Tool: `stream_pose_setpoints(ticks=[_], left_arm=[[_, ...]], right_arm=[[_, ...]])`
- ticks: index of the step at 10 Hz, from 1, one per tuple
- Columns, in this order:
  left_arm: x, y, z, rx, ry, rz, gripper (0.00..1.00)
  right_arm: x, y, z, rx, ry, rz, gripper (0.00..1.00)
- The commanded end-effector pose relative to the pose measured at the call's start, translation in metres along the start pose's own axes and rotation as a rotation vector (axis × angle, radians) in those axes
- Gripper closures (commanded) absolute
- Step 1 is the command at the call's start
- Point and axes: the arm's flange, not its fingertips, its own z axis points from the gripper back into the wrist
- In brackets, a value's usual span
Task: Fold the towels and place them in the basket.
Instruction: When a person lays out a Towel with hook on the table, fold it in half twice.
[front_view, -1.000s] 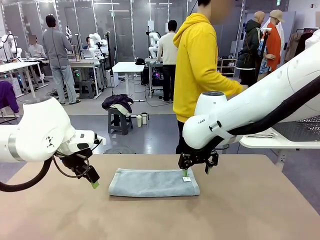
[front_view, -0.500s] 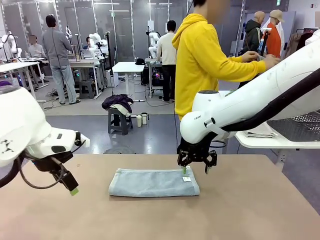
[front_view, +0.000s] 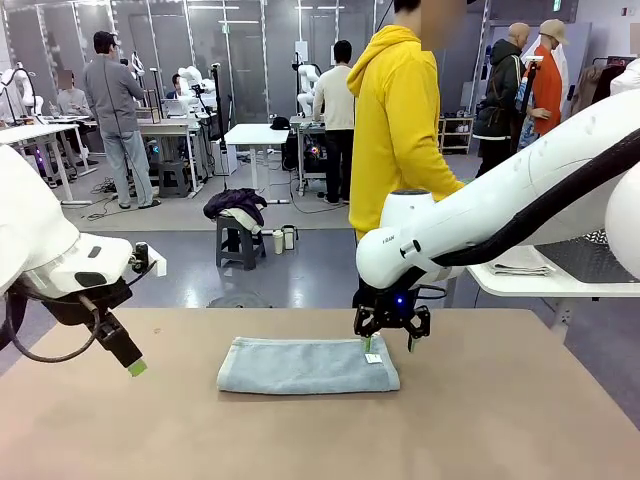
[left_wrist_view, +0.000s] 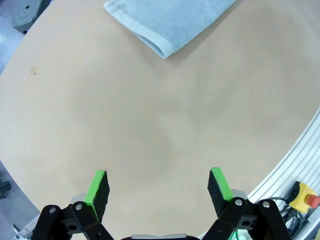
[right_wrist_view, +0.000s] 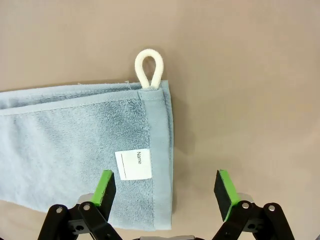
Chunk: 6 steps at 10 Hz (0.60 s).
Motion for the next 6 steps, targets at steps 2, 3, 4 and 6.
stream_pose_setpoints(ticks=[2, 3, 4, 6], left_arm=[[0.002, -0.003, -0.007, 0.004, 0.012, 0.010, 0.00], [0.002, -0.003, -0.007, 0.004, 0.012, 0.010, 0.00], [0.002, -0.003, -0.007, 0.004, 0.012, 0.010, 0.00], [0.002, -0.003, -0.007, 0.004, 0.012, 0.010, 0.00]], right_arm=[[0.003, 0.004, -0.011, -0.017, 0.010, -0.024, 0.00], [0.003, 0.004, -0.015, -0.016, 0.009, -0.023, 0.00], [0.004, 0.005, -0.019, -0.015, 0.011, -0.023, 0.00], [0.002, 0.006, -0.021, -0.015, 0.011, -0.021, 0.00]])
